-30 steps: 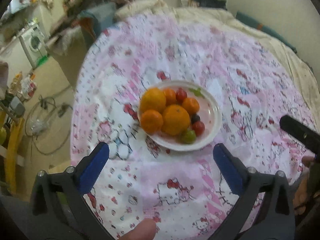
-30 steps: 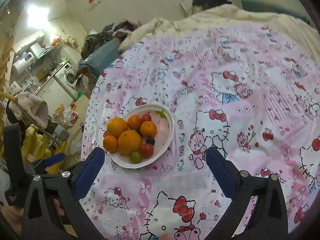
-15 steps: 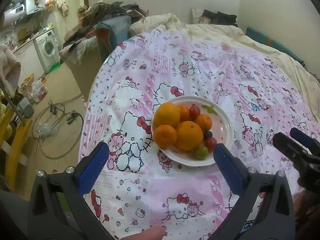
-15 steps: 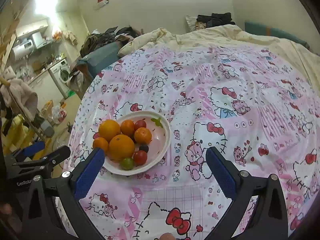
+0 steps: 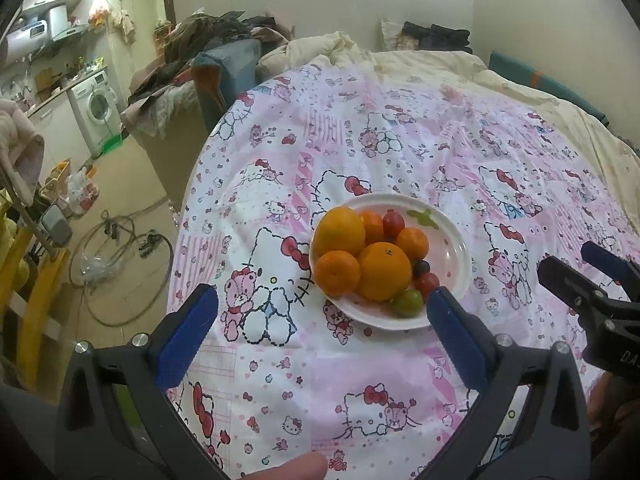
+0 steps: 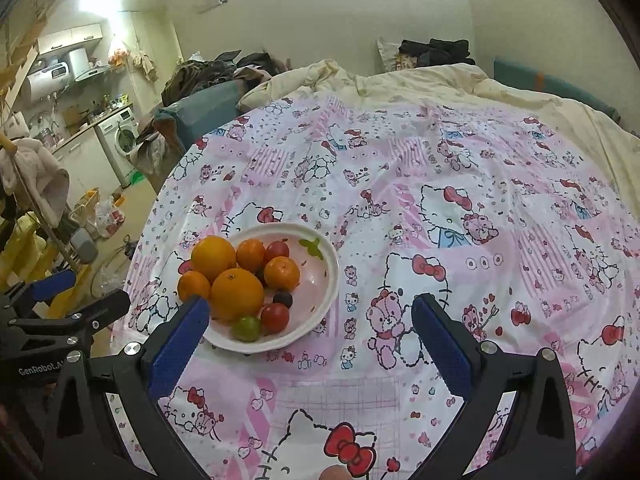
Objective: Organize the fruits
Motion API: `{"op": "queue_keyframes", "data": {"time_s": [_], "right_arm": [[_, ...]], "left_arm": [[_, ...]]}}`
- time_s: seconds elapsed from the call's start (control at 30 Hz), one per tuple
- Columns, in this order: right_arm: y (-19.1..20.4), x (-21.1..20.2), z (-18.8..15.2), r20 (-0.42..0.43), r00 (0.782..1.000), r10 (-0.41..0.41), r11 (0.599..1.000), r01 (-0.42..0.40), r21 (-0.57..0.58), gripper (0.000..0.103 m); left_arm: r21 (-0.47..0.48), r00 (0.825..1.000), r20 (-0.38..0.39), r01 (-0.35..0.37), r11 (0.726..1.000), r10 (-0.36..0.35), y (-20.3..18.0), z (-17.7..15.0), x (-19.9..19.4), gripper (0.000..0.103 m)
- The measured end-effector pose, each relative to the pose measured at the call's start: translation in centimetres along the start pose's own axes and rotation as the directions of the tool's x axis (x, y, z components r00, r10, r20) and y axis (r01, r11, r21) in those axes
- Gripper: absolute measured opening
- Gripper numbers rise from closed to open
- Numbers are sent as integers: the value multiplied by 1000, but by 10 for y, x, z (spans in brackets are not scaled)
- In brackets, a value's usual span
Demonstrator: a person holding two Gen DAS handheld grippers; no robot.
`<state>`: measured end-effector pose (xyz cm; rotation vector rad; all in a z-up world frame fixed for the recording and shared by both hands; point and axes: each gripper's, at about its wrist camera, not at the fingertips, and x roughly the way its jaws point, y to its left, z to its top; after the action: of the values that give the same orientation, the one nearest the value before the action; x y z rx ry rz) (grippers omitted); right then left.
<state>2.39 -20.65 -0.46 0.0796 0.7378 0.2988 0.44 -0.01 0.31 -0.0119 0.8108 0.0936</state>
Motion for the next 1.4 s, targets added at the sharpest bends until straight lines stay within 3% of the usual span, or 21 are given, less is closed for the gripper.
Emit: {"op": "queue_keyframes", "data": {"time_s": [1.4], "right_arm": [[4,2,-2,-9,1000,-10,1000,10,-25,103]], "left_arm": [[-4,1000,4,2,1000,-2,1,-1,2,103]]}}
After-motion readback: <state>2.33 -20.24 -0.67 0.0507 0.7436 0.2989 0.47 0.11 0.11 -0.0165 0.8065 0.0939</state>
